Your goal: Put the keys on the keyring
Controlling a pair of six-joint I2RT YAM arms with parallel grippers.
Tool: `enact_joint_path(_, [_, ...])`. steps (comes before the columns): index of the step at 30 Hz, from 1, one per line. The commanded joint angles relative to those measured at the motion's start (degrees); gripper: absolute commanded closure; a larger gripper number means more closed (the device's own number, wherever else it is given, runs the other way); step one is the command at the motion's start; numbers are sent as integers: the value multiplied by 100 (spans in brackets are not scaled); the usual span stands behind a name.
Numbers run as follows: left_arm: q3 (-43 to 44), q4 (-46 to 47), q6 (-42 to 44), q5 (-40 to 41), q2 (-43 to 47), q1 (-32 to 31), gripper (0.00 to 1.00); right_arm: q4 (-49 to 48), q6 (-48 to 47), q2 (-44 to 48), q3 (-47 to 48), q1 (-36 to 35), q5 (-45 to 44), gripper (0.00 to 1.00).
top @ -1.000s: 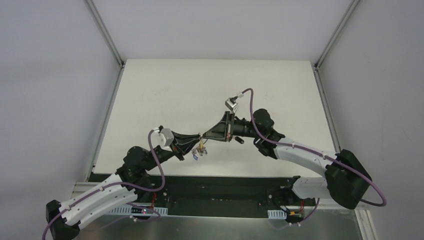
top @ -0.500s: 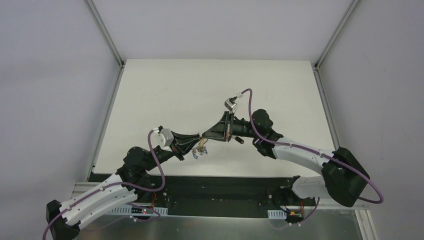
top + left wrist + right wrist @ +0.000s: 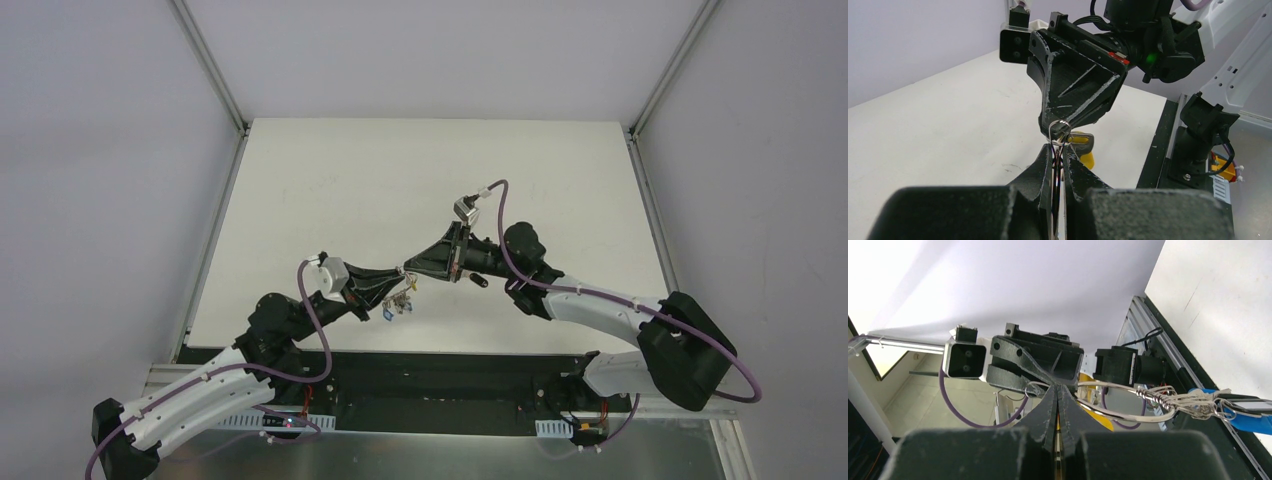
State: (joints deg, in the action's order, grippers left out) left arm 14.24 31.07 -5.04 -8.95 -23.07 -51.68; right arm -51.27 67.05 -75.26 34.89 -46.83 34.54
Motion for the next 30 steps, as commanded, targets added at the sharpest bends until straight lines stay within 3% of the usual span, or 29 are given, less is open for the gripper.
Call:
enact_joint_path(1, [41, 492, 37, -95, -8, 3, 100, -537, 1, 73, 6, -54, -310, 100])
enact_joint_path(9, [42, 428, 16, 411, -14, 7, 100, -483, -126, 192, -20, -97, -374, 100])
enact_joint_path(18, [-112, 431, 143, 1744, 293, 2, 100, 300, -697, 686, -106, -94, -700, 100])
enact_joint_path(30, [-124, 391, 227, 2293, 219, 6, 100, 131, -476, 72, 540, -94, -797, 100])
